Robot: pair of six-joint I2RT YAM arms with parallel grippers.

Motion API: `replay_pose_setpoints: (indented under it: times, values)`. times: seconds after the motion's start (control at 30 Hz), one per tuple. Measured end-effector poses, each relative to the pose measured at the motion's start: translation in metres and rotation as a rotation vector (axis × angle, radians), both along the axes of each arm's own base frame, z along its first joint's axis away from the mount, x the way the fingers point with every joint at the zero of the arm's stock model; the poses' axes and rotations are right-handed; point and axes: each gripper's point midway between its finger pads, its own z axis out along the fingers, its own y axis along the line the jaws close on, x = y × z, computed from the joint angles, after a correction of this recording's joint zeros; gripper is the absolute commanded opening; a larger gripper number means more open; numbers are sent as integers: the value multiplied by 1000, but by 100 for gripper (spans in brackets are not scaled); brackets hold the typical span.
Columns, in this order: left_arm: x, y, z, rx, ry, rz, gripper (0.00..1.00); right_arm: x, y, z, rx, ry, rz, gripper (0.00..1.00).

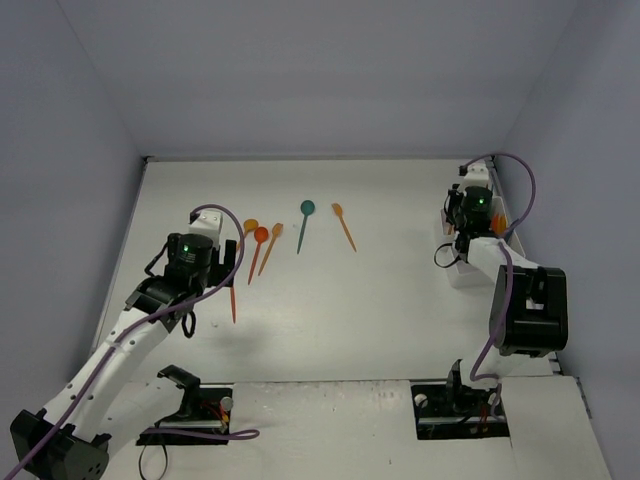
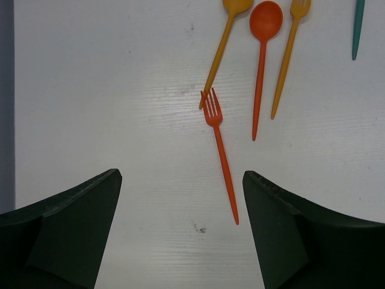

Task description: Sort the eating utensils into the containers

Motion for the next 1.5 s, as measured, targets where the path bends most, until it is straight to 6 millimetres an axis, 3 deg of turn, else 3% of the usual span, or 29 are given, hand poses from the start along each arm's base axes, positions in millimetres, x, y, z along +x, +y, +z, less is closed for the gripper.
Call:
replay_pose_setpoints:
  times: [0.33, 0.43, 0.53, 0.63, 0.7, 0.8, 0.9, 0.97, 1.03, 1.27, 1.37, 1.5]
  values:
    - [-1, -2, 3, -6, -13, -7, 80, -10, -2, -8, 3, 20, -17, 19]
    - [-2, -2, 4, -7, -15, -9, 80, -14, -1, -4, 8, 24, -20, 30]
    - [-2, -2, 4, -7, -15, -11, 80, -21, 3, 15, 11, 4, -18, 37]
    - [-2, -3, 4, -8, -15, -15, 80, -26, 10, 48, 20, -37, -7, 48]
    - [-2, -3, 4, -8, -15, -15, 80, -26, 22, 76, 27, -77, 17, 51]
    - [-2, -4, 4, -8, -15, -16, 80, -24, 57, 111, 42, -110, 100, 52]
    - [-2, -5, 4, -11, -13, -20, 80, -24, 105, 123, 79, -84, 220, 52]
    - [-2, -5, 4, -13, -12, -23, 80, -26, 136, 115, 113, -33, 292, 52]
    - [-2, -6, 3, -16, -11, -25, 80, -28, 164, 94, 140, 43, 350, 51]
    - [-10, -7, -3, -32, 25, -24, 80, -54, 236, -28, 155, 407, 450, 51]
    - [-17, -5, -1, -46, 29, -19, 80, -62, 267, -54, 151, 481, 483, 51]
    - [-25, -7, 6, -93, 8, -19, 80, -61, 308, -64, 154, 499, 503, 48]
